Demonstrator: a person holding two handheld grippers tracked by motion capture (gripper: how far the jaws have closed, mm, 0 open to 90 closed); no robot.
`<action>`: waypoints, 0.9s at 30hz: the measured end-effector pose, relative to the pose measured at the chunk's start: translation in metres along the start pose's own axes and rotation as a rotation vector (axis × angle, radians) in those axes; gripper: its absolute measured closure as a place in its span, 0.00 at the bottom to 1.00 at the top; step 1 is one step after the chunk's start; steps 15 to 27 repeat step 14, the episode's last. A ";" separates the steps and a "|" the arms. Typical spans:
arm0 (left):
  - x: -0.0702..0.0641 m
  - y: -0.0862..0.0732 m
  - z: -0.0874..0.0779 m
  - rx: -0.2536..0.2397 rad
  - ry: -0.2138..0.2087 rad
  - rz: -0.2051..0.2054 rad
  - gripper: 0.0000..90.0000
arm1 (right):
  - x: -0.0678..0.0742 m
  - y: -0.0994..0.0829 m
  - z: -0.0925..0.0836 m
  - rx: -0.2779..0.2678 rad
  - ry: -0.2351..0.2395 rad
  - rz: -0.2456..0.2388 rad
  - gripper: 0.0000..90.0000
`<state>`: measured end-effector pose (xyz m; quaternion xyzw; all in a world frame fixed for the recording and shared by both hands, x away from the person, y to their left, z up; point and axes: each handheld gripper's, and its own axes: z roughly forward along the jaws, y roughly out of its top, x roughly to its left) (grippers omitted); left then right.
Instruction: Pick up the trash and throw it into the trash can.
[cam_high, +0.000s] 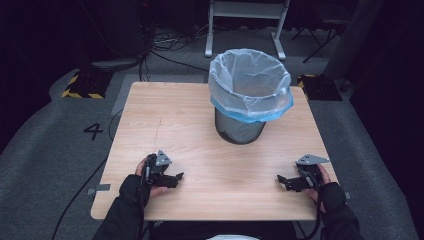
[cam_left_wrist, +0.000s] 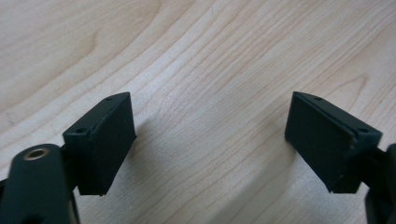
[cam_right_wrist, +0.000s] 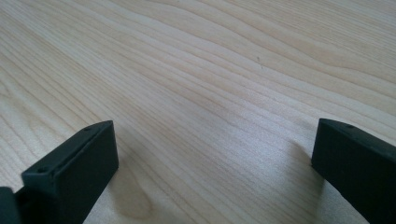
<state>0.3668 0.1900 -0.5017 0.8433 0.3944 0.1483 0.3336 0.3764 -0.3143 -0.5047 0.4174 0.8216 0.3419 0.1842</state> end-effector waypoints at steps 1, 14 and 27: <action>0.000 0.001 0.001 0.005 -0.011 0.000 0.15 | 0.000 0.000 0.000 0.000 0.000 0.000 0.00; 0.000 0.002 0.003 0.007 -0.011 -0.004 0.13 | 0.000 0.000 0.000 0.000 0.000 0.000 0.00; 0.000 0.002 0.003 0.007 -0.011 -0.004 0.13 | 0.000 0.000 0.000 0.000 0.000 0.000 0.00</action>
